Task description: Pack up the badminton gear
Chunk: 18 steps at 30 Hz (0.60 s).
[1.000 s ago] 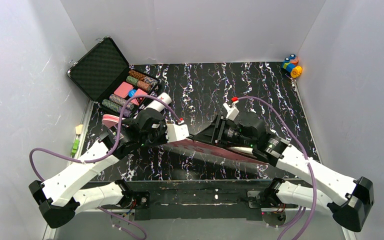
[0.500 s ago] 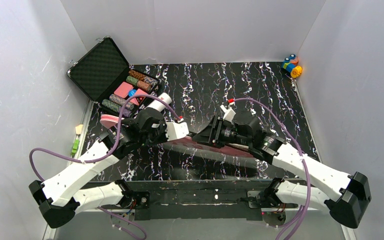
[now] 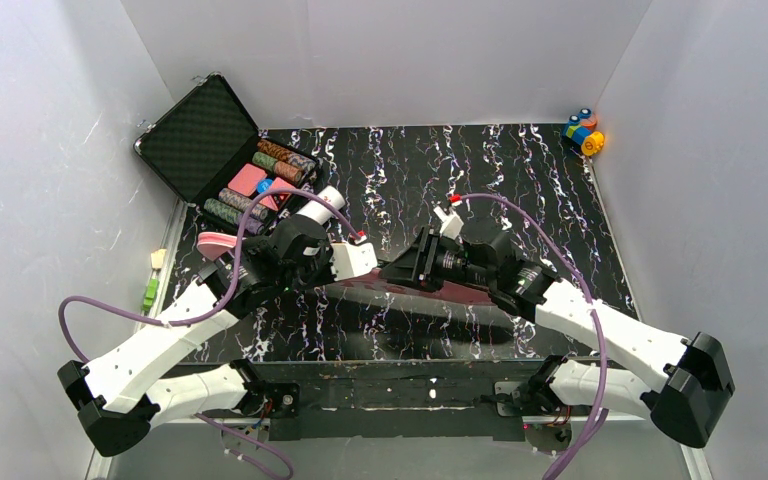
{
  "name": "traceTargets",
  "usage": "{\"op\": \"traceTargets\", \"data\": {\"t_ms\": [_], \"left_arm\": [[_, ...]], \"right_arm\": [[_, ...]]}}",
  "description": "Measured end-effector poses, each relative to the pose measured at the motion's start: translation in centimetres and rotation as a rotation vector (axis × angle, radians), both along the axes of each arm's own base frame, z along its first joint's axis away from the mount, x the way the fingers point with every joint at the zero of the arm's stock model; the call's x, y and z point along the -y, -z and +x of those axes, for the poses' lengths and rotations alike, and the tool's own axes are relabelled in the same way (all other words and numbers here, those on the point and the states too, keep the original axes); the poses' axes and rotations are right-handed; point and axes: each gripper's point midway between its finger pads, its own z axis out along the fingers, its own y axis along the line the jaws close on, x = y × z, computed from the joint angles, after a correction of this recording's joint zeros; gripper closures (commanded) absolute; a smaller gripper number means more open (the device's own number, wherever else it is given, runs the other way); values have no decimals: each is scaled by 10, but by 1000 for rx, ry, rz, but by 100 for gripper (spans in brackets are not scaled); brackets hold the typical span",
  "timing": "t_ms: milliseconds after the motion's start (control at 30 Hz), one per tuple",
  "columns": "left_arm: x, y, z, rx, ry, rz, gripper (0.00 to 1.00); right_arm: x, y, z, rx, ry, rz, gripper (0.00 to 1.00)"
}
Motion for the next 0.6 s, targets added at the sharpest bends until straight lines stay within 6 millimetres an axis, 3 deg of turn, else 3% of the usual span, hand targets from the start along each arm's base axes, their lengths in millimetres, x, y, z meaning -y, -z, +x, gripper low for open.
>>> {"op": "traceTargets", "data": {"t_ms": [467,600], "left_arm": [[1,0,0,-7,-9,-11,100],[1,0,-1,-8,-8,-13,100]], "right_arm": [[-7,-1,13,12,23,6,62],[-10,-3,16,21,25,21,72]]}}
